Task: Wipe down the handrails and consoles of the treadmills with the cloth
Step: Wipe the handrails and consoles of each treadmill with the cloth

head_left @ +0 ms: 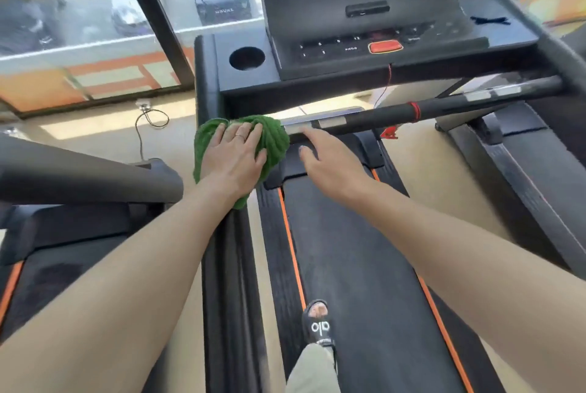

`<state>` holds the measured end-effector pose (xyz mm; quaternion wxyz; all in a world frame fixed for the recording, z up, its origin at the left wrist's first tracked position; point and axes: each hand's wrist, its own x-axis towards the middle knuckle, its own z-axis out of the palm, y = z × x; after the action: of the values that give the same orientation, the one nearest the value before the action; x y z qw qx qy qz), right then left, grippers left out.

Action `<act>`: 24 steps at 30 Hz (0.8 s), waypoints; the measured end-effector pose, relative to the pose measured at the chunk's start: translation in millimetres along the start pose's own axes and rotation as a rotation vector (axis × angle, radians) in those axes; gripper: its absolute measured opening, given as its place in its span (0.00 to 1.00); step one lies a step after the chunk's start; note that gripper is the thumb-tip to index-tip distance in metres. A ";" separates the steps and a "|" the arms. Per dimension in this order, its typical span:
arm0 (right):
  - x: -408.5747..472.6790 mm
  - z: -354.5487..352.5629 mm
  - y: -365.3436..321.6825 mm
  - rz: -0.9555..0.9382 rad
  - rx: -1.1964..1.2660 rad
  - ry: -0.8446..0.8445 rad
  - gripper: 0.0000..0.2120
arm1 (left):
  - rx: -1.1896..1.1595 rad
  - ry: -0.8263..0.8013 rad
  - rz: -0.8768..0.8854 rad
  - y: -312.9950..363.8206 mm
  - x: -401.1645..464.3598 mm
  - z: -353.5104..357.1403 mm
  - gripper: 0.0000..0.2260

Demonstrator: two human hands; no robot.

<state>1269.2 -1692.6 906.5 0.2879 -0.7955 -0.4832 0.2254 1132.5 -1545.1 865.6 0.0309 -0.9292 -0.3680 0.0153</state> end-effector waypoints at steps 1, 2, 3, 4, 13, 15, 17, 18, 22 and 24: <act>8.9 -0.9 0.6 -0.039 -0.031 0.005 0.20 | 0.002 0.011 -0.001 2.0 5.1 1.9 0.26; 21.9 -1.3 1.6 -0.080 -0.060 0.000 0.20 | 0.014 0.019 -0.003 4.1 13.0 3.7 0.25; 36.5 -0.7 3.2 -0.115 -0.074 -0.014 0.20 | 0.019 0.028 -0.006 6.4 22.6 5.4 0.24; 48.5 0.4 4.5 -0.144 -0.079 -0.032 0.20 | 0.017 0.035 -0.009 9.6 31.3 6.4 0.24; 125.0 12.4 24.4 -0.138 -0.060 -0.060 0.16 | 0.028 0.094 -0.038 28.2 63.3 12.7 0.15; 137.8 9.1 31.4 -0.218 -0.147 -0.018 0.16 | -0.025 0.100 -0.120 30.4 68.5 9.8 0.16; 145.9 5.8 37.8 -0.310 -0.181 0.025 0.15 | -0.087 0.095 -0.201 31.1 71.9 8.7 0.17; 147.9 3.3 38.1 -0.350 -0.188 0.042 0.15 | -0.105 0.086 -0.223 31.7 71.8 7.1 0.17; 145.4 -19.1 48.0 -0.490 -0.227 0.133 0.15 | -0.360 0.079 -0.196 25.5 72.6 2.8 0.21; 141.2 -38.9 63.3 -0.513 -0.212 0.194 0.14 | -0.376 0.076 -0.138 24.1 69.4 1.0 0.23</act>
<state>1395.3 -1598.3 880.9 0.2956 -0.6908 -0.6596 0.0162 1199.5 -1515.1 862.6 -0.1283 -0.8910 -0.4258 -0.0912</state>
